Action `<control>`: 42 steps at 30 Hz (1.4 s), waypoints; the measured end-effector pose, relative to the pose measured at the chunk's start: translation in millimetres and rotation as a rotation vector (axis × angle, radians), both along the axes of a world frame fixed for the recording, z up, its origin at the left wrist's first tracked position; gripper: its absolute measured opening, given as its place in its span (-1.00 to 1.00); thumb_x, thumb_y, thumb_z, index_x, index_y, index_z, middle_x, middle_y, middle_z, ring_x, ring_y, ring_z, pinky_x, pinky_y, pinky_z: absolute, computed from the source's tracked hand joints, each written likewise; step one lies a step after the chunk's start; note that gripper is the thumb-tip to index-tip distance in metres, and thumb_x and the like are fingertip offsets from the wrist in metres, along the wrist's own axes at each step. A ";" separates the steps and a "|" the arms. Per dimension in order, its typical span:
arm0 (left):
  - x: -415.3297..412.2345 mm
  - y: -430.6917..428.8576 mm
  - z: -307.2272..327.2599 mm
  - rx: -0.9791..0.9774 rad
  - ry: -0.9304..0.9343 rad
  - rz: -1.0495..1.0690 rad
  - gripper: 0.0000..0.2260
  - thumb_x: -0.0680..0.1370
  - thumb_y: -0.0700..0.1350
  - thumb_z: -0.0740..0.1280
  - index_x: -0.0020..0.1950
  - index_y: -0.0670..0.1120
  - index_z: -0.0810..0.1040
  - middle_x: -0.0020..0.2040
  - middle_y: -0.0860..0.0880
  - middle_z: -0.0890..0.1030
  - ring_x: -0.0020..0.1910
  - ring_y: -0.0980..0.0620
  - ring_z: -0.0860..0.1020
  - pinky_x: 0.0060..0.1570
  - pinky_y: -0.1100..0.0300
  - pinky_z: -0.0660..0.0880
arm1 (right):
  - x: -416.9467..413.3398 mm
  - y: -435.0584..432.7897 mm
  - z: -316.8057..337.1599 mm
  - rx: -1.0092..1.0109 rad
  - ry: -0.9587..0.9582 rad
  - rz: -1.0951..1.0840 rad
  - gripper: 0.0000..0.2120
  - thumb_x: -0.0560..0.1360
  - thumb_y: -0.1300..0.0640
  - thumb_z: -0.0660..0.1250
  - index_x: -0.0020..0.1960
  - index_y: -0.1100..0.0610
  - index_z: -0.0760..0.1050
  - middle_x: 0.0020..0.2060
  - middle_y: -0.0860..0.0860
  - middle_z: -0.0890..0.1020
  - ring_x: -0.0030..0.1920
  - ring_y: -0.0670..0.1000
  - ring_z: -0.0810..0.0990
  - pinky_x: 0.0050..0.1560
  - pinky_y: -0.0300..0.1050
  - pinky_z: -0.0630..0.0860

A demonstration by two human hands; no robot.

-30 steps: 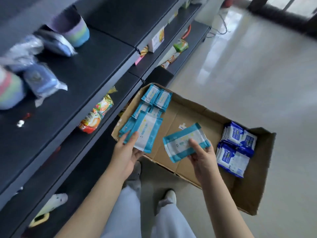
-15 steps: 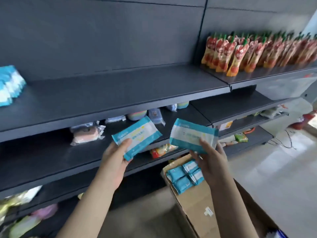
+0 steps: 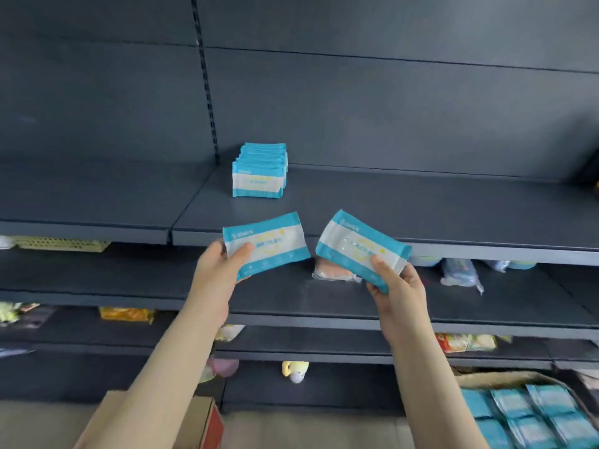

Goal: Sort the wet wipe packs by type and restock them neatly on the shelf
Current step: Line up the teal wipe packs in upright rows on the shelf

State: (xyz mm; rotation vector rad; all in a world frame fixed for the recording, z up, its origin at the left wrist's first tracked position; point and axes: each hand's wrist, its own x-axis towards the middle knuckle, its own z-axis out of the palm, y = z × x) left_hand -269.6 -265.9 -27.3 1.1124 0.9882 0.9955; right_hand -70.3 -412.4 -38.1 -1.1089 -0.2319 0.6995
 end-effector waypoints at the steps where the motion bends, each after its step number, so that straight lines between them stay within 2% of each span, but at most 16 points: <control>1: -6.1 13.8 0.8 0.016 0.021 0.018 -0.82 0.57 -0.13 0.38 0.17 -0.05 0.55 0.11 0.02 0.67 0.09 0.07 0.63 0.11 0.06 0.57 | -5.4 12.1 2.5 -0.005 -0.007 0.010 -0.75 0.53 0.20 0.40 0.19 0.11 0.50 0.06 -0.03 0.69 0.05 -0.07 0.69 -0.06 -0.18 0.58; 7: -5.5 88.5 5.5 0.166 0.166 0.062 -0.76 0.58 -0.10 0.38 0.24 0.01 0.50 0.10 0.07 0.61 0.09 0.11 0.58 -0.10 0.24 0.55 | -2.4 79.3 9.5 0.033 -0.087 0.040 -0.67 0.54 0.24 0.39 0.29 0.18 0.47 0.14 0.04 0.68 0.15 0.03 0.67 0.13 -0.03 0.57; 13: 35.8 164.1 2.2 0.302 0.311 0.014 -0.86 0.59 -0.13 0.36 0.10 0.07 0.50 0.04 0.10 0.61 0.06 0.12 0.58 -0.02 0.18 0.58 | 29.2 143.8 3.4 -0.110 -0.296 0.080 -0.78 0.54 0.22 0.41 0.16 0.05 0.51 0.03 -0.09 0.70 0.05 -0.11 0.68 0.04 -0.14 0.60; 19: 72.4 223.9 -16.2 0.379 0.347 0.061 -0.80 0.57 -0.14 0.38 0.15 0.01 0.48 0.03 0.16 0.58 0.06 0.20 0.57 -0.06 0.24 0.57 | 61.6 198.9 -9.4 -0.193 -0.467 0.174 -0.82 0.53 0.26 0.42 0.06 0.07 0.51 -0.06 -0.12 0.71 -0.05 -0.15 0.70 -0.01 -0.21 0.60; 21: 79.3 237.6 -18.3 0.417 0.375 0.075 -0.79 0.56 -0.13 0.39 0.17 0.02 0.49 0.06 0.12 0.57 0.03 0.20 0.57 -0.08 0.27 0.55 | 67.6 214.9 -12.7 -0.211 -0.508 0.207 -0.83 0.52 0.26 0.43 0.05 0.07 0.51 -0.05 -0.09 0.71 -0.04 -0.13 0.70 -0.01 -0.19 0.61; 24: 85.8 252.8 -20.5 0.455 0.442 0.111 -0.75 0.55 -0.10 0.40 0.21 0.01 0.51 0.13 0.03 0.47 0.06 0.12 0.52 -0.09 0.32 0.52 | 72.0 235.3 -15.8 -0.234 -0.553 0.250 -0.83 0.50 0.26 0.45 0.03 0.10 0.52 -0.02 -0.05 0.71 -0.03 -0.11 0.70 -0.02 -0.16 0.62; 27: 88.6 261.6 -21.5 0.453 0.411 0.101 -0.72 0.53 -0.10 0.43 0.21 0.04 0.49 0.10 0.05 0.49 0.03 0.11 0.52 -0.19 0.40 0.47 | 71.4 250.2 -17.6 -0.250 -0.603 0.266 -0.82 0.49 0.23 0.47 0.02 0.08 0.52 -0.04 -0.10 0.71 -0.05 -0.14 0.70 -0.05 -0.18 0.62; 29: 86.3 264.4 -22.1 0.441 0.349 0.102 -0.71 0.53 -0.11 0.43 0.20 0.07 0.45 0.03 0.08 0.52 -0.03 0.13 0.52 -0.21 0.36 0.47 | 68.2 259.4 -17.5 -0.256 -0.639 0.276 -0.81 0.49 0.22 0.48 0.00 0.03 0.52 -0.05 -0.13 0.71 -0.06 -0.16 0.69 -0.05 -0.18 0.63; 32: 78.8 271.9 -23.2 0.403 0.290 0.094 -0.78 0.60 -0.06 0.33 0.23 0.08 0.44 0.03 0.04 0.55 0.00 0.05 0.57 -0.12 0.15 0.59 | 60.1 277.2 -19.0 -0.263 -0.659 0.295 -0.81 0.48 0.19 0.49 0.01 0.01 0.53 -0.06 -0.13 0.71 -0.05 -0.15 0.69 -0.03 -0.15 0.63; 34: 73.1 276.5 -21.3 0.366 0.269 0.030 -0.81 0.65 -0.02 0.23 0.27 0.07 0.46 0.10 0.03 0.56 0.03 0.04 0.60 -0.07 0.13 0.62 | 53.6 290.9 -20.4 -0.296 -0.699 0.290 -0.80 0.48 0.15 0.49 0.02 -0.02 0.52 -0.02 -0.12 0.67 -0.02 -0.12 0.67 -0.02 -0.13 0.64; 36: 68.0 279.7 -19.6 0.343 0.267 -0.063 -0.78 0.66 0.02 0.20 0.29 0.07 0.48 0.14 0.06 0.57 0.05 0.07 0.60 -0.06 0.18 0.61 | 47.2 303.4 -20.9 -0.353 -0.789 0.258 -0.80 0.47 0.10 0.49 0.00 -0.04 0.49 0.00 -0.09 0.59 -0.02 -0.09 0.61 -0.07 -0.21 0.59; 39: 61.7 281.2 -17.8 0.377 0.272 -0.178 -0.76 0.62 0.01 0.28 0.29 0.13 0.47 0.13 0.12 0.56 0.03 0.15 0.59 -0.06 0.26 0.59 | 37.5 316.0 -19.9 -0.415 -0.942 0.170 -0.77 0.46 0.07 0.50 -0.01 0.03 0.46 -0.07 -0.10 0.46 -0.11 -0.09 0.51 -0.22 -0.39 0.41; 42: 56.9 283.6 -18.9 0.411 0.271 -0.240 -0.66 0.55 -0.04 0.39 0.30 0.15 0.46 0.13 0.14 0.55 0.03 0.12 0.59 -0.02 0.23 0.58 | 29.5 320.6 -20.0 -0.415 -0.974 0.119 -0.68 0.44 0.09 0.52 0.08 0.05 0.44 -0.03 -0.11 0.47 -0.09 -0.11 0.51 -0.24 -0.44 0.39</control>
